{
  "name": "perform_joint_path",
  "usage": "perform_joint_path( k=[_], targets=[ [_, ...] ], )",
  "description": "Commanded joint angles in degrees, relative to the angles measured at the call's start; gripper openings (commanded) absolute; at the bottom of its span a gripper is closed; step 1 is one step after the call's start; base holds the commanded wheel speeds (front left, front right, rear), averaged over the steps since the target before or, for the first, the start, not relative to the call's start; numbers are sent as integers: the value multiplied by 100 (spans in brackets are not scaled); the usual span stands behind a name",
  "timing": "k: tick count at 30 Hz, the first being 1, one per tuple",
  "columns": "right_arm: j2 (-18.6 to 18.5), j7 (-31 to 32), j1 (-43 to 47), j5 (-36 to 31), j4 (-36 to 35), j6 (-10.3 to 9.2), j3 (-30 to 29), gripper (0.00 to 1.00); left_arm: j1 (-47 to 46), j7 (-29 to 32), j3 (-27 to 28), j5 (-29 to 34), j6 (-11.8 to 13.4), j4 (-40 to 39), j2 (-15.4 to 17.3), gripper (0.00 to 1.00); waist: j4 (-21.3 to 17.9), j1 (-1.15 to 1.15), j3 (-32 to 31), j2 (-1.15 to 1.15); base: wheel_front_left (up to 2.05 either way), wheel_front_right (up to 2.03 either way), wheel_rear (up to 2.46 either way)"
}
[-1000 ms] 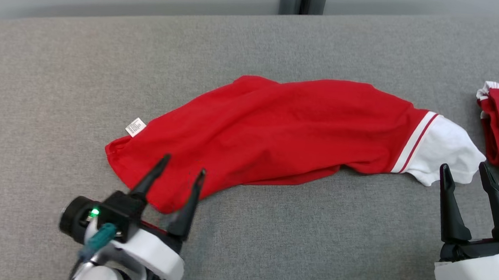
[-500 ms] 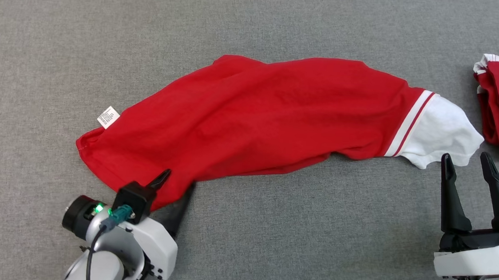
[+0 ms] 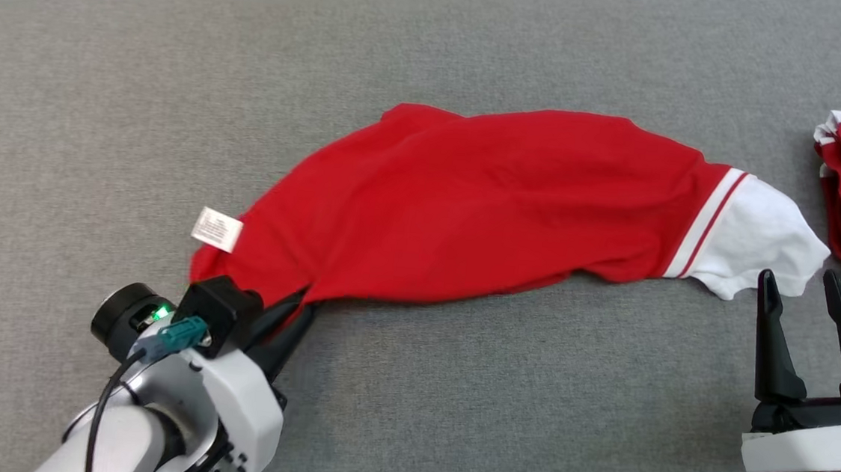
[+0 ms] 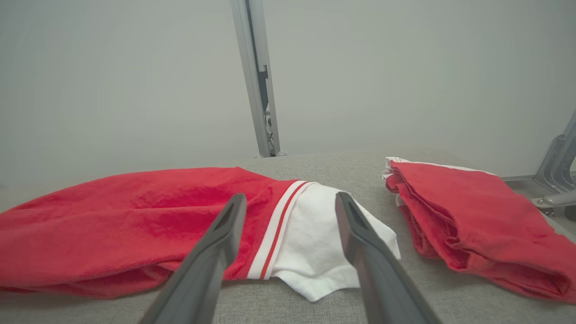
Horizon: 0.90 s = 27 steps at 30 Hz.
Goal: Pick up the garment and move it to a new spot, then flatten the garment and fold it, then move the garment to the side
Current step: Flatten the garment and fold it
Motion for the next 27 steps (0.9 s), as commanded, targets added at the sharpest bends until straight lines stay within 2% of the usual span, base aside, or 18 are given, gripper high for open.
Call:
perform_joint_path(
  k=[1,9,16,18,21,24,25,27],
  targets=[
    [-4,16,18,18,-20,-2,-24,100,63,101,22,-26,-20,-147,97,0,51,0,-41,0,0,0,0],
    [35,50,96,73,-43,-2,-87,100,420,1459,180,-467,154,-2393,857,0,269,0,-157,0,0,0,0],
    [11,115,69,155,-49,-2,-73,100,350,2265,463,-927,349,-3815,1237,0,319,0,-146,0,0,0,0],
    [20,137,23,181,-75,-2,-46,100,208,2369,647,-900,420,-3894,1359,0,281,0,-105,0,0,0,0],
    [11,117,-66,228,-53,-2,8,100,7,2303,869,-843,459,-3615,1377,0,168,0,-35,0,0,0,0],
    [8,83,-132,276,-16,-2,46,100,-231,2070,977,-995,453,-3103,1148,0,21,0,38,0,0,0,0],
    [19,91,-159,285,-3,-2,80,100,-336,1998,1033,-966,429,-2869,1157,0,-46,0,69,0,0,0,0],
    [29,72,-213,309,4,-2,103,100,-482,1848,1009,-1097,344,-2348,954,0,-153,0,136,0,0,0,0]
  ],
)
